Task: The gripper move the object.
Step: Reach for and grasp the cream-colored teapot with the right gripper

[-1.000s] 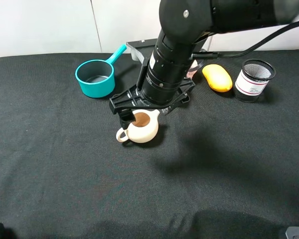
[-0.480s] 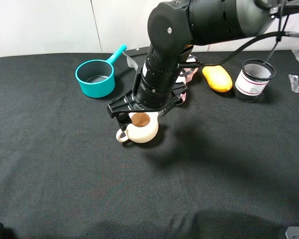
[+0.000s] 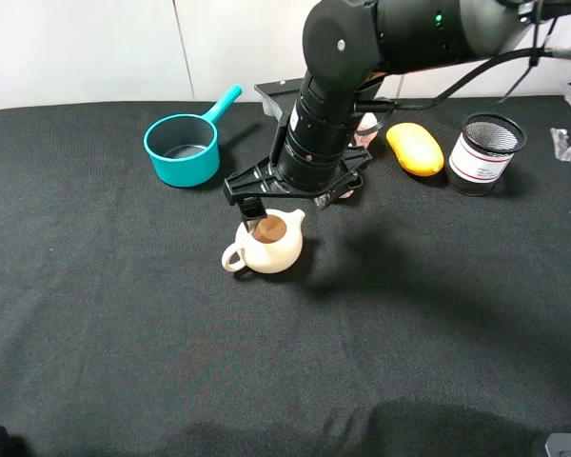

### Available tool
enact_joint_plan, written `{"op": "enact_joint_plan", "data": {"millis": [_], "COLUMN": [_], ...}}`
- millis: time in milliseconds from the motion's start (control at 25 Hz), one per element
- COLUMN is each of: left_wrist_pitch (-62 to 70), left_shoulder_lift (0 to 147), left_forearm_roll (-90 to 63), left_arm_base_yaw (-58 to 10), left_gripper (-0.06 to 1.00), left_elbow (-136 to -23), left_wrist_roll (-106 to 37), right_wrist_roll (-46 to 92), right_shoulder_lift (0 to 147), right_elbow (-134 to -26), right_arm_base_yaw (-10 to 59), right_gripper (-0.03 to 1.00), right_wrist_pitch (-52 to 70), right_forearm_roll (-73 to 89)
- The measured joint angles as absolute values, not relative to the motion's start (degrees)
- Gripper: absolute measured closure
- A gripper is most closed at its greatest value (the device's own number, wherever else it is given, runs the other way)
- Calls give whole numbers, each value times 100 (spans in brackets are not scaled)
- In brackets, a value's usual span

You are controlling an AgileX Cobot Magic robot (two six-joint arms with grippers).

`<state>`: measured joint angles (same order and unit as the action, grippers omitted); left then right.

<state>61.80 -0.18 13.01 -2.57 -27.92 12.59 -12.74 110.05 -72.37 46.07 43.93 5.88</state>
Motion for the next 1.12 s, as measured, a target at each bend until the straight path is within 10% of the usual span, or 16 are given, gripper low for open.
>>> {"op": "enact_joint_plan", "data": {"millis": [1120], "left_wrist_pitch": [6180], "left_shoulder_lift": [-18], "left_forearm_roll": [1301], "left_arm_base_yaw": [-257], "left_gripper": [4], "left_elbow": [-2792], "left_wrist_roll": [1259], "right_wrist_roll": [-1115], "right_shoulder_lift": [11626], "right_elbow": [-7275], "right_arm_base_yaw": [4236], "right_gripper": [27], "right_wrist_pitch": [4242], "right_forearm_roll": [633]}}
